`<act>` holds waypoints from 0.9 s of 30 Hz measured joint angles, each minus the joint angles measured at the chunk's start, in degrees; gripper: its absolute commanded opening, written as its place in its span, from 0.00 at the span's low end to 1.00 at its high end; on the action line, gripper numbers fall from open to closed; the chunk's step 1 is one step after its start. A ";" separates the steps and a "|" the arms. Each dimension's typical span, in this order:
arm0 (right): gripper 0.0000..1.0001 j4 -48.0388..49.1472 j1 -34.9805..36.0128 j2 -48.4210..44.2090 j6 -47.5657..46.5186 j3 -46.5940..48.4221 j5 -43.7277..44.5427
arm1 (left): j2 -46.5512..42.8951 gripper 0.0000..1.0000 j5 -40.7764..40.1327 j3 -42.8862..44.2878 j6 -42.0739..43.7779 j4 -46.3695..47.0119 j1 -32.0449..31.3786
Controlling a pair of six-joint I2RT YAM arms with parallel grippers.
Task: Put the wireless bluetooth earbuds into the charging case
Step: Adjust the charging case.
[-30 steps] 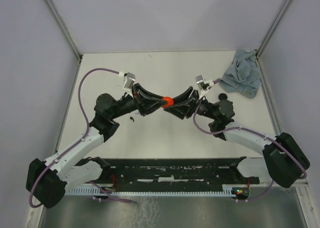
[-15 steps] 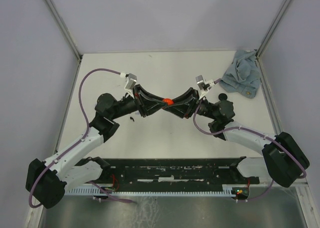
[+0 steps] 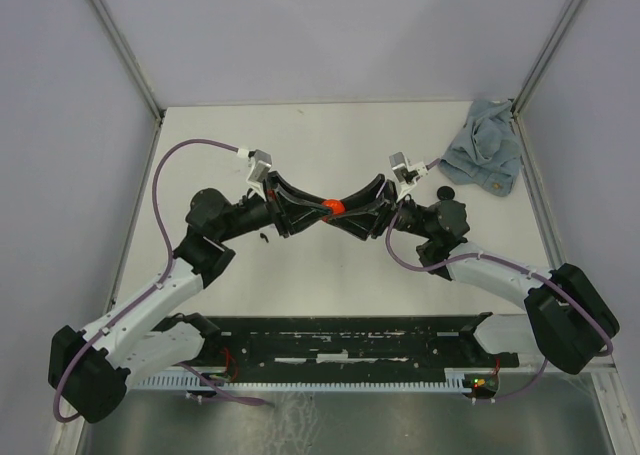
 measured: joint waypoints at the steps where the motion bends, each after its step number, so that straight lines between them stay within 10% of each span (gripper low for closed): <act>1: 0.47 0.02 0.02 -0.02 -0.02 0.00 0.00 | -0.02 0.18 0.00 0.00 0.00 0.02 0.00; 27: 0.31 1.03 0.02 0.28 -0.09 -0.02 -0.66 | -0.11 0.20 -0.57 -0.11 -0.02 1.03 0.02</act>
